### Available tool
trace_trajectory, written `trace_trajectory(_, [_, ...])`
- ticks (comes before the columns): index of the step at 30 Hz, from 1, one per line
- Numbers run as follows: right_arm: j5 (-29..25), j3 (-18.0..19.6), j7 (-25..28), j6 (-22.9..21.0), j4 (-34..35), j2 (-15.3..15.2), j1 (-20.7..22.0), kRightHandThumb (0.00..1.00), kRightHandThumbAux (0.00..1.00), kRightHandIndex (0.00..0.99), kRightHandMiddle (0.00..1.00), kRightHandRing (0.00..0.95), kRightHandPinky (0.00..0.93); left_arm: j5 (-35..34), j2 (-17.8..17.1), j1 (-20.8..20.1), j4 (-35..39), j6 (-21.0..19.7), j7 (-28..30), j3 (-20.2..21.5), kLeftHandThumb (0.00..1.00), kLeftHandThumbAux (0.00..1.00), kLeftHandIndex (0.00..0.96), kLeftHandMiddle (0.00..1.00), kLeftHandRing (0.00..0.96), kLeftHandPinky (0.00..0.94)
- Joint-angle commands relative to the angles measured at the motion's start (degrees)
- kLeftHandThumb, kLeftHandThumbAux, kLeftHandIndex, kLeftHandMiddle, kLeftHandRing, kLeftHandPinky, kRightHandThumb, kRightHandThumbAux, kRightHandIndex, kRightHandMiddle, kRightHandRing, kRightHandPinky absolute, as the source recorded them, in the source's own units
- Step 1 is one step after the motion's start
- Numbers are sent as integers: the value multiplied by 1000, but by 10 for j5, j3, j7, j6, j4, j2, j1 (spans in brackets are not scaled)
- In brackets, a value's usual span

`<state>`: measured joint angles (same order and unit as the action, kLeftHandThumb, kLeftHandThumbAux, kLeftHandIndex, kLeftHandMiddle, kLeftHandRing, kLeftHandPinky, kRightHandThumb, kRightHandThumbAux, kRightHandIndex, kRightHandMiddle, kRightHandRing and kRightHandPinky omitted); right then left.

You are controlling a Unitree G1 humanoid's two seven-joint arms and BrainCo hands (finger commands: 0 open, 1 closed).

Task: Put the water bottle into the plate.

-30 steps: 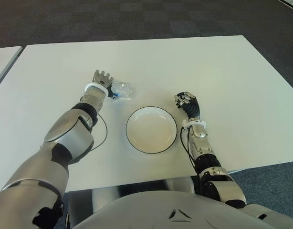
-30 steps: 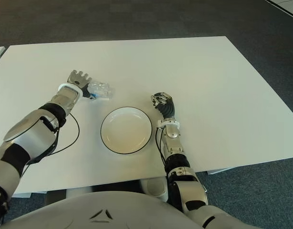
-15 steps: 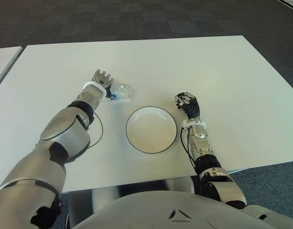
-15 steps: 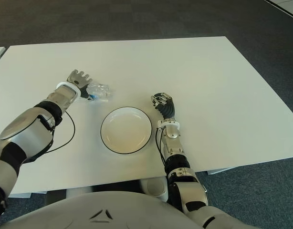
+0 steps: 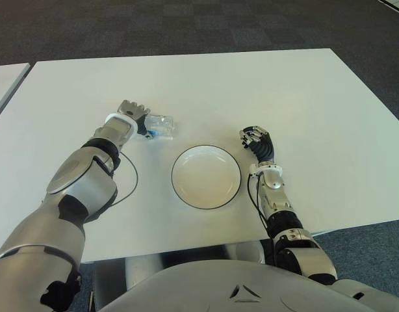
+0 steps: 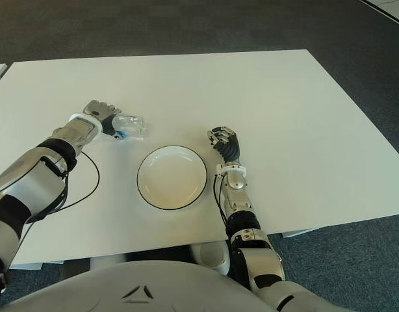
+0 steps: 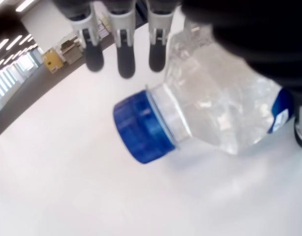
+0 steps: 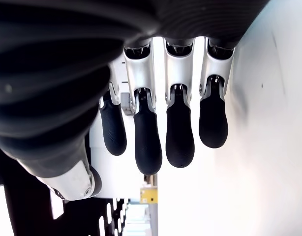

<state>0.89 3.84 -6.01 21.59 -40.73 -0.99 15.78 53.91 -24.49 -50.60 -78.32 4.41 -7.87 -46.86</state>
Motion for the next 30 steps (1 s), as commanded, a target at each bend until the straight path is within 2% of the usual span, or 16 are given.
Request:
trace_trajectory(1, [-1,3,3,-2,-14,-1,-7,709,729,435,616,632,640,-16,-2,47,-14,3,-17,19,836,629,376,498,639,628])
trace_trajectory(5, [-1,3,3,0,-17,-2,-6,709,729,435,617,632,642,-33,-2,54,-12,8,-48,39,848,656,397,537,769,789])
trace_trajectory(9, [-1,4,1,-1,-17,-2,-5,709,729,435,617,631,641,-43,-1,57,-12,9,-59,52,852,664,401,548,820,851])
trace_trajectory(17, [-3,5,2,1,-17,-4,-5,709,729,434,609,628,640,-62,2,59,-11,18,-59,75,853,667,400,550,858,883])
trace_trajectory(30, [-7,10,7,7,-26,-5,-2,708,728,434,607,624,638,-86,8,58,-8,30,-36,106,852,669,397,544,874,879])
